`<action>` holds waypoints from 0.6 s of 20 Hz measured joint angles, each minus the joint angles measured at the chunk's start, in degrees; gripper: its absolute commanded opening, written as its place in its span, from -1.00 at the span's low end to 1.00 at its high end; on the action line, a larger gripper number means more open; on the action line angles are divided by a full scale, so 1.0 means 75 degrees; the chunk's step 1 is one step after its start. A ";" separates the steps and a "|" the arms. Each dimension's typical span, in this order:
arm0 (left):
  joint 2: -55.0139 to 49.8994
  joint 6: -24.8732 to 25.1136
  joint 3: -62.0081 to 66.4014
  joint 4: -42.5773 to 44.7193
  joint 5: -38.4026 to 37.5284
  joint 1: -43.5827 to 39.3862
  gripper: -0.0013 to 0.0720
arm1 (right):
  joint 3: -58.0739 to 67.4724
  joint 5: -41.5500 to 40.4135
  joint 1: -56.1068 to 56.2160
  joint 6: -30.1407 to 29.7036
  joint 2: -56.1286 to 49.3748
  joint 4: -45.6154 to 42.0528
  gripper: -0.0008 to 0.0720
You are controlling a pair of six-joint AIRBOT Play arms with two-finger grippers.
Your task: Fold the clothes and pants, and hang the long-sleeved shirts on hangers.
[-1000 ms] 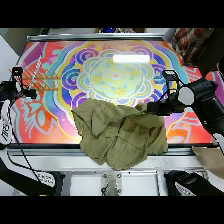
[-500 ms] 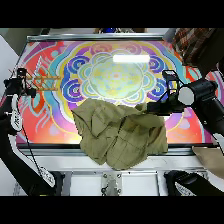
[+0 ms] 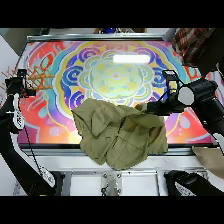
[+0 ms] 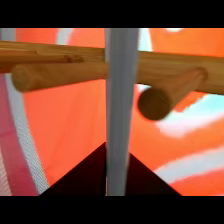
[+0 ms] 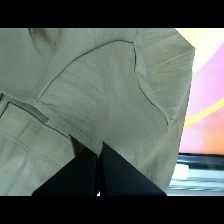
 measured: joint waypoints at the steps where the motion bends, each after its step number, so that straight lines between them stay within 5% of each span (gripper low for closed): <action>1: 0.0020 -0.0006 0.0003 -0.0006 -0.0029 -0.0017 -0.93 | 0.0000 0.0000 0.0000 0.0003 -0.0003 0.0000 -0.93; 12: 0.0831 -0.0143 0.0000 -0.0087 -0.0813 -0.0833 -0.94 | 0.0000 0.0000 0.0000 0.0003 -0.0003 0.0000 -0.93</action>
